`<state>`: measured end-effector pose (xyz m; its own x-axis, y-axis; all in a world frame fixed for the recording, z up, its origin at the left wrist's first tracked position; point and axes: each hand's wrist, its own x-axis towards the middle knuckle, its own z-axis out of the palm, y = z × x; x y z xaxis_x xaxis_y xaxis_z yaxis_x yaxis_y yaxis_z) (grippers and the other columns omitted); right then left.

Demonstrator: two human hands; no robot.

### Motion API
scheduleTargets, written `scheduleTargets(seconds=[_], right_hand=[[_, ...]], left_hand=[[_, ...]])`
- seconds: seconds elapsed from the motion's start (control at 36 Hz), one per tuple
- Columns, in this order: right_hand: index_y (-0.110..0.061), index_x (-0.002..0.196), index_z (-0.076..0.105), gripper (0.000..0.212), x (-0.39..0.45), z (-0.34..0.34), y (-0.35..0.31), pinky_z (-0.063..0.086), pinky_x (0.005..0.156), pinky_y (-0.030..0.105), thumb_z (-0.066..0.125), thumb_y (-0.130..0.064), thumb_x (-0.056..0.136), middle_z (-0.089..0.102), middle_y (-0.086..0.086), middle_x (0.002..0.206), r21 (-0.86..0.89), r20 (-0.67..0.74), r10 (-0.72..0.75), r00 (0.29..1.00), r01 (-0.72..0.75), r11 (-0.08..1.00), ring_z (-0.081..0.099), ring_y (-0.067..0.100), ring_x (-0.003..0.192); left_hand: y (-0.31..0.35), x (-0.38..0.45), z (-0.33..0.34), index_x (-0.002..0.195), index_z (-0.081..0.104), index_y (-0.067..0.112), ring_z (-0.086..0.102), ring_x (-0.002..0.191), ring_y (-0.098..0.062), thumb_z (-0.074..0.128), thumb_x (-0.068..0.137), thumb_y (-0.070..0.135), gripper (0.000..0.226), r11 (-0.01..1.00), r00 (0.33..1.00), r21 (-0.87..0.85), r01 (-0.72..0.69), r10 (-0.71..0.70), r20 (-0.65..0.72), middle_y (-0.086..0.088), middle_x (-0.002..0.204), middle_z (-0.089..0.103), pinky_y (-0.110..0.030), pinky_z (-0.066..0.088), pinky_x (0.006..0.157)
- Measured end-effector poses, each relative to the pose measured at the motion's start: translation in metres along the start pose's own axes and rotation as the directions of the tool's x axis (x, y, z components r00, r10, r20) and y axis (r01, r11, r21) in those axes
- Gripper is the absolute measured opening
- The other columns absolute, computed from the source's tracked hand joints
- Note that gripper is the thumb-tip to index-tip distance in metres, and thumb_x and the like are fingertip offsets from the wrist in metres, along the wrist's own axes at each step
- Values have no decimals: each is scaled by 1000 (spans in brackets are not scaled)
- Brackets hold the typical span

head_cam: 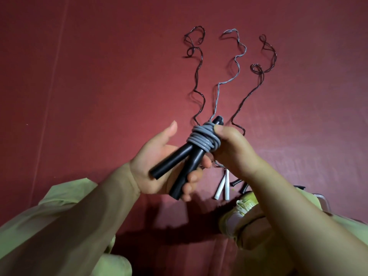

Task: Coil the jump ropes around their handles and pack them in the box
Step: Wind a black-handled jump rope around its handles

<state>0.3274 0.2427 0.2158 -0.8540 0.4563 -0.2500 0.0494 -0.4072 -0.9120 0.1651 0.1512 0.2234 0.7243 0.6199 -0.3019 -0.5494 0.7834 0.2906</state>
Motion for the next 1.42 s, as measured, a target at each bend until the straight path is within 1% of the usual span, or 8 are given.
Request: scheduleTargets(seconds=[0.17,0.31,0.39,0.64,0.89,1.11,1.25,1.42], right_hand=[[-4,83,59,51,1,-1,0,37,60,31,34,-47,93,57,1,58,-40,-72,135,988,-138,990,44,19,57],[-13,70,67,57,-1,-2,0,43,54,28,39,-59,90,60,7,62,-97,-175,270,947,-289,952,51,19,53],[-14,66,66,56,-2,-1,-2,44,48,26,38,-48,101,63,2,57,-136,-278,301,912,-347,928,52,16,45],[-12,84,64,44,-4,-4,2,45,43,22,42,-47,100,65,1,63,-252,-354,362,862,-461,851,51,13,45],[-11,71,61,56,-2,-6,5,36,42,19,44,-59,93,49,-1,51,-285,-403,401,823,-529,799,42,11,38],[-21,54,34,60,1,-10,13,35,53,28,43,-70,86,30,0,47,-385,-480,357,802,-558,735,28,18,42],[-15,67,42,61,3,-14,18,40,62,33,45,-75,82,42,10,61,-482,-550,260,793,-556,677,45,21,54],[-15,63,57,60,2,-12,19,36,55,31,42,-66,90,40,-6,46,-399,-537,248,806,-503,767,43,22,55]], left_hand=[[5,0,8,87,68,5,51,48,-21,25,79,79,86,998,970,56,-6,19,-242,-7,63,51,-26,46,50],[6,4,10,84,60,4,49,47,-21,20,77,79,85,993,924,109,34,10,-382,-9,60,51,-25,44,48],[5,6,9,80,59,6,49,47,-21,17,80,79,84,986,893,152,64,12,-450,-9,60,51,-24,43,49],[-5,14,7,85,58,8,54,47,-23,27,81,73,73,867,714,447,220,169,-680,-10,60,57,-26,47,46],[-10,16,1,89,61,7,61,51,-26,29,96,59,61,804,627,536,259,282,-726,-12,64,64,-29,51,53],[-10,18,-1,89,59,7,59,49,-24,29,99,53,56,795,601,553,248,321,-731,-9,60,62,-27,49,52],[-11,20,-9,90,60,10,54,54,-21,29,99,53,54,720,566,629,292,400,-721,-4,63,59,-28,44,59],[-10,19,-13,81,59,21,53,74,-25,34,95,57,46,612,520,718,332,516,-681,-3,76,58,-32,39,73]])
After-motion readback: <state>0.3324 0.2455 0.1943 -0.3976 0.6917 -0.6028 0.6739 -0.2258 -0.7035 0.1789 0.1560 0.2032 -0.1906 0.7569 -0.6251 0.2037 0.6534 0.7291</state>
